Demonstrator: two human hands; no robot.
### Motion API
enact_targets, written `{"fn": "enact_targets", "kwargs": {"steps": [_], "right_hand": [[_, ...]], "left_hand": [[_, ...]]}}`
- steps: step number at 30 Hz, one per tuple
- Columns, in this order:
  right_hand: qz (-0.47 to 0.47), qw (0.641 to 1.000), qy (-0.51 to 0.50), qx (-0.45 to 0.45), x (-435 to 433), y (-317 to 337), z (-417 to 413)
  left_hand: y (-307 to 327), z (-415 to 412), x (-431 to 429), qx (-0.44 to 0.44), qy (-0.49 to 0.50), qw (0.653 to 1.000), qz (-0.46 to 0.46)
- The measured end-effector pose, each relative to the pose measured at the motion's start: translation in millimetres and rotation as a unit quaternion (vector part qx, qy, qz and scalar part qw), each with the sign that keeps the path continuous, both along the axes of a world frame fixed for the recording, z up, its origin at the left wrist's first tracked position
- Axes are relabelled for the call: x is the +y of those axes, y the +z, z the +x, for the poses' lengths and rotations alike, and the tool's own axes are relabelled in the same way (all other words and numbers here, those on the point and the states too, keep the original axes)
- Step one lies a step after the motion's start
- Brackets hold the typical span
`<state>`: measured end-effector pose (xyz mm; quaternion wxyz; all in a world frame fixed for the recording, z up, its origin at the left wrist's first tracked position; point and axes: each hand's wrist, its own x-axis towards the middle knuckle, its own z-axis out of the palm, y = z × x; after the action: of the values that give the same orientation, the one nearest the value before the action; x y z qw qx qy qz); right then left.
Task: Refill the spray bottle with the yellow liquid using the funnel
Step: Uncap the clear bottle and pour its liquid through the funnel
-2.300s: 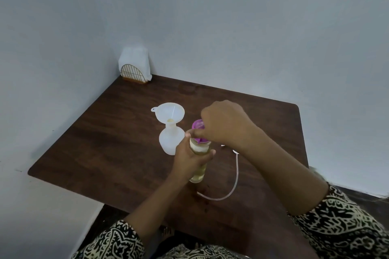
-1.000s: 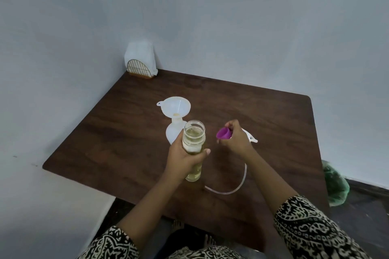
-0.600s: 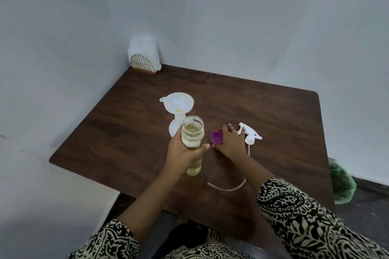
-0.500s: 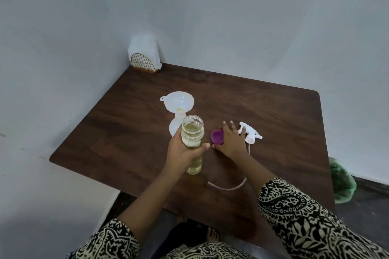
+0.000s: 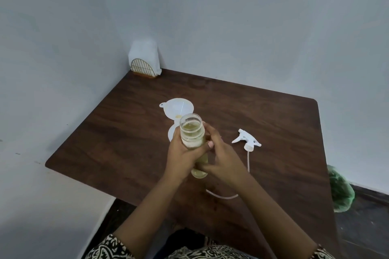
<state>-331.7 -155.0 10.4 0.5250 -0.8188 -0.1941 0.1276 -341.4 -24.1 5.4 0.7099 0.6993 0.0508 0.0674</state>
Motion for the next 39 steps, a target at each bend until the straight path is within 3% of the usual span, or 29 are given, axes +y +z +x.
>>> {"fn": "enact_targets", "kwargs": {"steps": [6, 12, 15, 18, 22, 39], "right_hand": [[0.030, 0.997, -0.072, -0.025, 8.4, 6.1, 6.1], [0.024, 0.994, -0.094, -0.057, 0.8, 11.0, 10.5], [0.008, 0.992, -0.113, -0.057, -4.9, 11.1, 15.9], [-0.013, 0.991, -0.122, -0.050, -10.4, 9.0, 26.2], [-0.053, 0.986, -0.139, -0.070, -10.0, 10.1, 38.6], [-0.234, 0.959, -0.115, -0.114, -7.7, 1.4, 64.1]], "left_hand": [[13.4, 5.6, -0.2, 0.003, -0.036, 0.997, -0.065], [24.9, 8.3, 15.0, 0.017, -0.091, 0.996, -0.014], [28.1, 17.9, 38.9, -0.010, 0.060, 0.998, -0.023], [25.8, 41.6, 65.8, 0.061, 0.181, 0.982, -0.003], [17.2, 73.0, 84.4, 0.178, 0.147, 0.971, 0.058], [22.9, 99.0, 100.9, 0.231, 0.096, 0.967, 0.046]]}}
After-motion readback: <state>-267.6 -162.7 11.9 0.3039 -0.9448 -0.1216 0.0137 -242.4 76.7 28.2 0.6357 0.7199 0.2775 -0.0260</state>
